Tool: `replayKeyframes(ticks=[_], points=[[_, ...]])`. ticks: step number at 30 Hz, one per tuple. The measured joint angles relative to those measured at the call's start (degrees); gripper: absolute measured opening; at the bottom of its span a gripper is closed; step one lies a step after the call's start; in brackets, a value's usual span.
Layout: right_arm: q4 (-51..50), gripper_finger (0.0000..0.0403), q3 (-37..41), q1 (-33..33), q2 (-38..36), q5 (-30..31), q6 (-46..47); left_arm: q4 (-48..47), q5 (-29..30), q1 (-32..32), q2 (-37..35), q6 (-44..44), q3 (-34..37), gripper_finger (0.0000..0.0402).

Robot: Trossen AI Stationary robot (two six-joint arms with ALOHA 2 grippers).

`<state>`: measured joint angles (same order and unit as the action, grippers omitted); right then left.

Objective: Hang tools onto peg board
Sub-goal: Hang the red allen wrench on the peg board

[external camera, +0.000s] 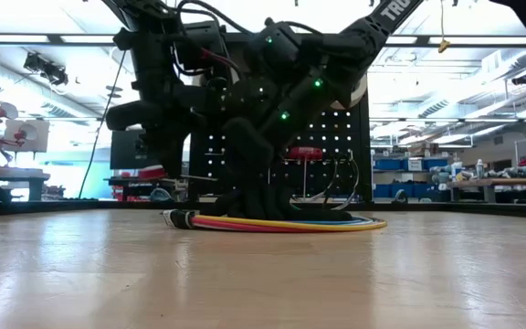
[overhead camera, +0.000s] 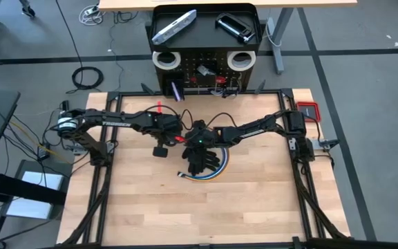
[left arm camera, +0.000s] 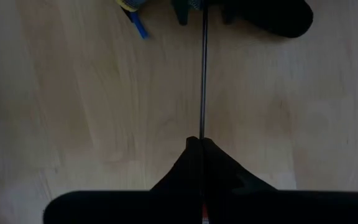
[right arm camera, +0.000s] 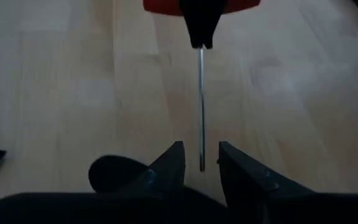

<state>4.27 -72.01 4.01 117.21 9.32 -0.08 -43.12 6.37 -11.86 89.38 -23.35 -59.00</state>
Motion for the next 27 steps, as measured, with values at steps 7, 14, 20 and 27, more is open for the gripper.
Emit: replayKeyframes(ticks=[7, 14, 20, 27], points=[[-0.3, 0.0078, 0.0, 0.3, 0.2, 0.3, 0.0, 0.6, 0.0, 0.0, -0.1, 0.1, 0.0, 0.0000], [0.2, 0.0053, 0.0, 0.3, 0.2, 0.5, 0.3, 0.4, -0.1, 0.0, -0.1, 0.1, 0.0, 0.0000], [1.3, 0.0053, 0.0, 0.3, 0.2, 0.5, 0.5, 0.5, -0.1, 0.0, -0.1, 0.1, 0.0, 0.0000], [3.5, 0.0056, 0.0, -0.3, 0.2, 0.4, -1.4, 0.6, -0.2, 0.0, -0.2, 0.1, 0.0, 0.0000]])
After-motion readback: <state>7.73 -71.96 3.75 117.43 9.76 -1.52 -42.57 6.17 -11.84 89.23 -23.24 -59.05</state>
